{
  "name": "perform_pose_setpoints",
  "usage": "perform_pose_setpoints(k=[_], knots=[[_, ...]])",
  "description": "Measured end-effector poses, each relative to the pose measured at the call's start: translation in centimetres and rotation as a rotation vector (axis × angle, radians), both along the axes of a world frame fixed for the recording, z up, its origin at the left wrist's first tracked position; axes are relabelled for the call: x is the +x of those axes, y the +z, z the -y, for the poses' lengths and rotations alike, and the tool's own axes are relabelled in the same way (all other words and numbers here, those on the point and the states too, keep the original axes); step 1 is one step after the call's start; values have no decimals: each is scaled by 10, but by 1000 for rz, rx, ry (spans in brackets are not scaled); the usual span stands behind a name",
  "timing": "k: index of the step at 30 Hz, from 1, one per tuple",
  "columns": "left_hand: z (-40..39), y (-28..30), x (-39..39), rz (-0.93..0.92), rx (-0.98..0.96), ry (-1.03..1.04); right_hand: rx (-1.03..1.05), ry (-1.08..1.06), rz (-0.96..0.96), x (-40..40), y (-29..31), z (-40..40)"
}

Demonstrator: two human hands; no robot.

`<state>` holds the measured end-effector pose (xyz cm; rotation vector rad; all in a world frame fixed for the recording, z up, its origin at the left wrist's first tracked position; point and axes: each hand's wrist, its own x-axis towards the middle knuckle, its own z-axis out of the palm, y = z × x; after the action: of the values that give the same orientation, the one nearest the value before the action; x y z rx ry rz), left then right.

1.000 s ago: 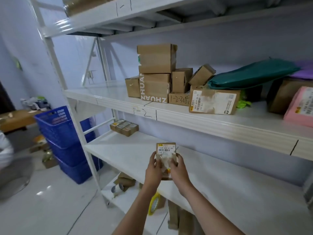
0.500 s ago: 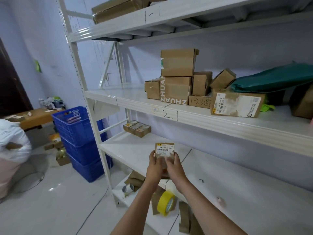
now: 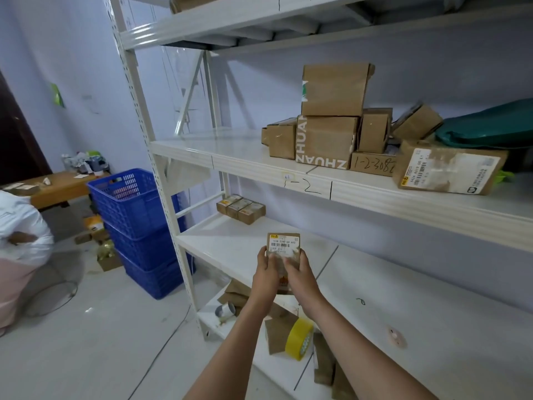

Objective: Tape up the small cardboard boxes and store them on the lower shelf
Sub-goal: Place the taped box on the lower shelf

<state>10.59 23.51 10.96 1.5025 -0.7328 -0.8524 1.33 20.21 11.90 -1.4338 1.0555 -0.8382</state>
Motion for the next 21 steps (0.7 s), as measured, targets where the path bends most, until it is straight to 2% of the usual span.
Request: perform_pose_setpoints(k=[7, 14, 21], knots=[[30, -10, 39, -43, -11, 9, 15, 14, 4, 40, -8, 32], [89, -16, 97, -35, -42, 14, 30, 24, 17, 102, -21, 102], [149, -32, 154, -37, 6, 8, 96, 14, 25, 154, -39, 170]])
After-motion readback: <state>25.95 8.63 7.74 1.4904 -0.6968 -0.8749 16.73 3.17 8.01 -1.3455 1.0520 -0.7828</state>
